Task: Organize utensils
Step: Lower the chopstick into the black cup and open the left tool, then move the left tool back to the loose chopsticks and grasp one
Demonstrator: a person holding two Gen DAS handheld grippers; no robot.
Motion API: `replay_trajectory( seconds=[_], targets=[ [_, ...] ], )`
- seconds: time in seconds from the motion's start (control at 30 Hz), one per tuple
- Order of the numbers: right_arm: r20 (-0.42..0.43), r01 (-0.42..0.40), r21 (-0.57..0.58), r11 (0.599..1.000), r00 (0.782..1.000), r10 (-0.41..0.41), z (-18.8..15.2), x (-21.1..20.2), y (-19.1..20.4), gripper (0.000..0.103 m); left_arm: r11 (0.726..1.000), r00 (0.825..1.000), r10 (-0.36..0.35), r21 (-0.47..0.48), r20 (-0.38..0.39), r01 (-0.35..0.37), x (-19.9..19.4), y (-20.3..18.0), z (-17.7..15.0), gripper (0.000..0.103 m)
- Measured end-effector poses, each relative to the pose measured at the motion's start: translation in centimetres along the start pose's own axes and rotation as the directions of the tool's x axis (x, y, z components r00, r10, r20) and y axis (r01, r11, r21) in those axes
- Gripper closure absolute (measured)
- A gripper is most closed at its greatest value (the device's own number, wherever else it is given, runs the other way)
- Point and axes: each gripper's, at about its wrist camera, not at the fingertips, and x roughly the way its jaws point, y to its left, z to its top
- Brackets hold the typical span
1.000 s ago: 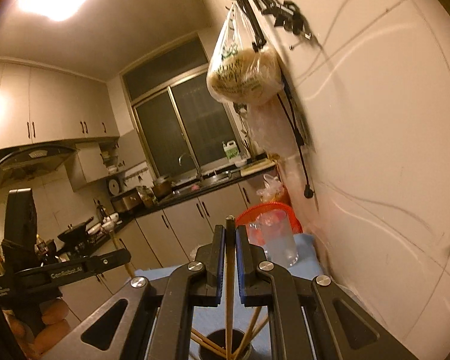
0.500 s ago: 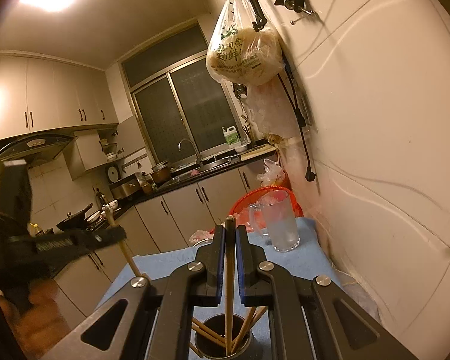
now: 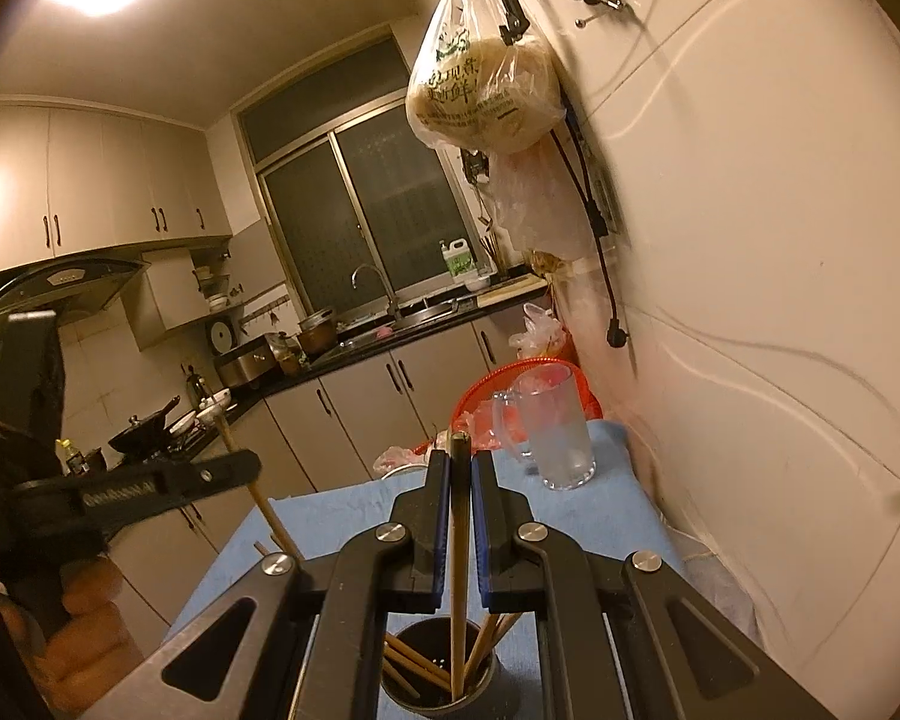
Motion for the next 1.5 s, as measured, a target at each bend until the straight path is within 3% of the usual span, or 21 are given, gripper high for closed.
replay_trajectory(
  seconds=[0.27,0.4,0.7,0.9,1.03,1.2,1.3,1.4,1.5],
  targets=[
    [-0.040,-0.013,0.041,0.999,0.999,0.015,-0.3,0.0,-0.6,0.093,1.000,0.999,-0.003,-0.006,-0.053,0.003,0.7,0.4,-1.1,0.093],
    [-0.033,-0.012,0.041,0.999,0.999,0.014,0.0,-0.7,-0.5,0.089,1.000,0.999,-0.009,-0.014,-0.035,0.009,-0.5,0.6,-1.2,0.071],
    [0.001,-0.050,0.026,0.998,0.999,0.050,-0.1,-3.8,1.3,0.077,0.999,1.000,-0.001,-0.038,0.014,0.001,-4.9,2.8,-2.4,0.069],
    [-0.065,-0.099,-0.017,0.995,0.993,0.098,-2.4,-4.1,3.9,0.054,0.995,0.996,0.085,-0.057,0.002,-0.084,-7.2,6.7,-4.8,0.067],
    [-0.152,-0.127,-0.055,0.990,0.981,0.118,-5.0,-2.7,6.0,0.052,0.985,0.988,0.148,-0.087,-0.046,-0.151,-7.8,10.2,-7.8,0.067],
    [-0.311,-0.184,-0.093,0.979,0.939,0.147,-9.3,0.4,8.9,0.052,0.956,0.961,0.222,-0.156,-0.162,-0.247,-7.3,16.0,-12.9,0.067],
    [-0.423,-0.217,-0.091,0.972,0.892,0.160,-12.1,2.7,10.0,0.053,0.930,0.939,0.244,-0.215,-0.241,-0.297,-6.4,19.3,-15.3,0.067],
    [-0.504,-0.227,-0.088,0.970,0.850,0.153,-14.7,4.6,11.0,0.058,0.912,0.919,0.242,-0.251,-0.310,-0.325,-5.4,22.1,-17.1,0.067],
    [-0.541,-0.211,-0.080,0.974,0.830,0.135,-16.0,5.7,11.4,0.059,0.902,0.906,0.218,-0.279,-0.364,-0.329,-3.7,23.8,-17.7,0.067]
  ],
)
